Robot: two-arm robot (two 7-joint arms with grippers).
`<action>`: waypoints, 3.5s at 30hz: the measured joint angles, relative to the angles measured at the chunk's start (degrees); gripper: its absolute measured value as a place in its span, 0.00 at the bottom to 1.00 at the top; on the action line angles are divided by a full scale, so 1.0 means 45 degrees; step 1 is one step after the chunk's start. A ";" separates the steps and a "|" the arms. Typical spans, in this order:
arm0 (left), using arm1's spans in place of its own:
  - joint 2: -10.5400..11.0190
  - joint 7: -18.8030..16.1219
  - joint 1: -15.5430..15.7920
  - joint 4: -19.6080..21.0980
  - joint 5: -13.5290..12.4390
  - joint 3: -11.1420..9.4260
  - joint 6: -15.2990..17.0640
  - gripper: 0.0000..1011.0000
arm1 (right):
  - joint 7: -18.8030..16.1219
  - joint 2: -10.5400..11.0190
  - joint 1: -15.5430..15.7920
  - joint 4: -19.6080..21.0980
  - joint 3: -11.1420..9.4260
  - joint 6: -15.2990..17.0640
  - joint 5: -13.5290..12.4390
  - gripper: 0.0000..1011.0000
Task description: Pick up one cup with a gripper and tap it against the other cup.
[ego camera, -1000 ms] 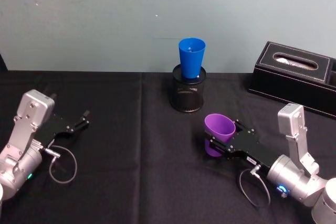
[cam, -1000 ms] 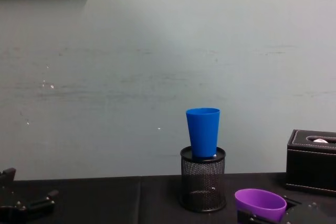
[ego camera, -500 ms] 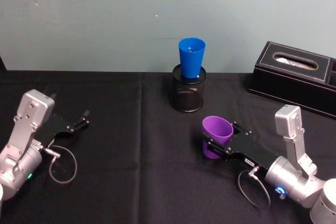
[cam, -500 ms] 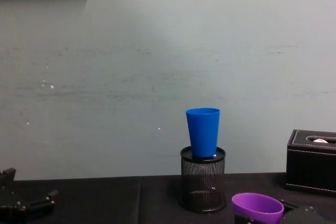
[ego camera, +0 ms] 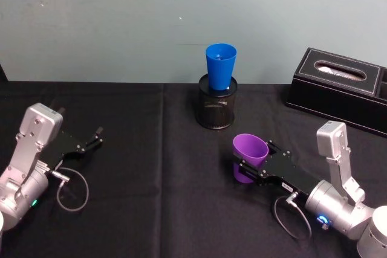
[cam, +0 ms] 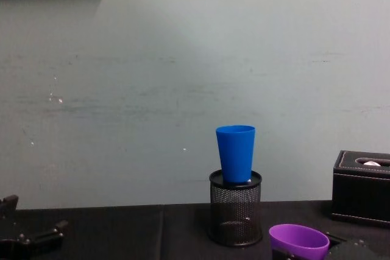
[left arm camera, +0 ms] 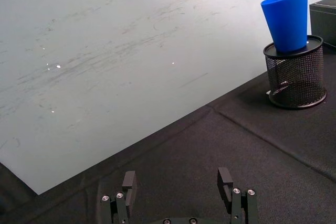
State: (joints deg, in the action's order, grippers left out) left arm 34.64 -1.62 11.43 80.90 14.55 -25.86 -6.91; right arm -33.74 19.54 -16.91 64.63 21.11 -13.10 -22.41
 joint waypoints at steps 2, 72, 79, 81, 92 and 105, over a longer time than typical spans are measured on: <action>0.0000 0.0000 0.0000 0.0000 -0.0001 0.0000 0.0000 1.00 | 0.0001 0.0001 0.0002 0.0002 -0.0001 0.0000 0.0000 0.72; 0.0000 0.0000 0.0000 0.0000 0.0000 0.0000 0.0000 1.00 | 0.0010 0.0005 0.0004 0.0004 -0.0002 0.0002 0.0002 0.90; 0.0000 0.0000 0.0000 0.0000 -0.0001 -0.0001 0.0000 1.00 | 0.0009 0.0006 0.0004 0.0004 -0.0002 0.0000 0.0002 0.99; 0.0000 0.0000 0.0000 0.0000 0.0000 -0.0001 0.0000 1.00 | 0.0009 0.0005 0.0004 0.0004 -0.0002 0.0000 0.0003 0.99; 0.0000 0.0000 0.0001 0.0000 0.0000 0.0000 0.0000 1.00 | 0.0061 0.0072 0.0026 0.0162 0.0016 -0.0034 0.0101 0.99; 0.0000 0.0000 -0.0001 0.0000 -0.0001 -0.0001 0.0000 1.00 | 0.0718 0.0293 0.0232 0.0984 0.0054 -0.0049 0.0904 0.99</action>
State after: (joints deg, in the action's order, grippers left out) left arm 34.65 -1.62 11.43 80.90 14.55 -25.86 -6.91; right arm -30.50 20.86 -15.86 69.06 21.35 -13.31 -18.34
